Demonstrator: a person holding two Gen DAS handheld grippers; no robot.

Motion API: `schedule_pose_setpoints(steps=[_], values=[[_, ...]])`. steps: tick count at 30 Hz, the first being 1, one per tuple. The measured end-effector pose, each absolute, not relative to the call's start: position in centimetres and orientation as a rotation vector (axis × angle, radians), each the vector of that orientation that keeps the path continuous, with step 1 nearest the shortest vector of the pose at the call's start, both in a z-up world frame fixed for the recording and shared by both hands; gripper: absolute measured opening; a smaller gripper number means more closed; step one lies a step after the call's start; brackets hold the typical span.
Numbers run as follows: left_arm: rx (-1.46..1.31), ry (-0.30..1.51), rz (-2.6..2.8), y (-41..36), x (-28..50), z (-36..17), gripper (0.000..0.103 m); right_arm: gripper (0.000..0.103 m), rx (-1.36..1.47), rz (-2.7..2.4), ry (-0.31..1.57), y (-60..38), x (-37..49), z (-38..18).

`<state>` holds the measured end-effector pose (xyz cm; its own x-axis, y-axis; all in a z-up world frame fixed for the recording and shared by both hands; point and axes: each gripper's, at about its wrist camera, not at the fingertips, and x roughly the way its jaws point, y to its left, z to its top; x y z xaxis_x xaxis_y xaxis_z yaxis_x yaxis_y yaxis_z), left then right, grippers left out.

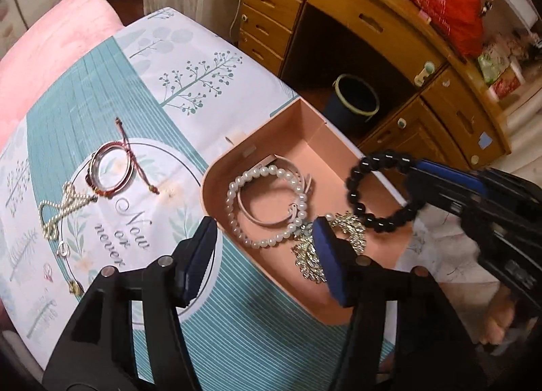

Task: Organize jewelry
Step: 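Open the left tool to drop the pearl bracelet while the right tool releases the black bracelet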

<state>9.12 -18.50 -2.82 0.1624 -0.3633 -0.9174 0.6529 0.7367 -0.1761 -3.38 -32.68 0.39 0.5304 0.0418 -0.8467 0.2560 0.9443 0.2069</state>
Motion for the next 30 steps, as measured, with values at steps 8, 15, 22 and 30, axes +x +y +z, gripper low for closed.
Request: schedule_pose_setpoints(steps=[8,15,22,30], values=[[0.226,1.184,-0.688,-15.5,8.0,-1.3,0.056,0.015,0.239,-0.136,1.022,-30.6,0.8,-1.7],[0.157,1.206,-0.640,-12.6,8.1,-1.4,0.056,0.017,0.221,-0.081,1.107,-27.8,4.6,-5.4],[0.135,1.223,-0.606,-10.4,8.2,-1.7,0.056,0.037,0.220,-0.057,1.114,-26.1,3.6,-5.8],[0.124,1.232,-0.570,-7.2,7.8,-1.2,0.056,0.037,0.274,-0.063,1.126,-26.7,-0.1,-3.1]])
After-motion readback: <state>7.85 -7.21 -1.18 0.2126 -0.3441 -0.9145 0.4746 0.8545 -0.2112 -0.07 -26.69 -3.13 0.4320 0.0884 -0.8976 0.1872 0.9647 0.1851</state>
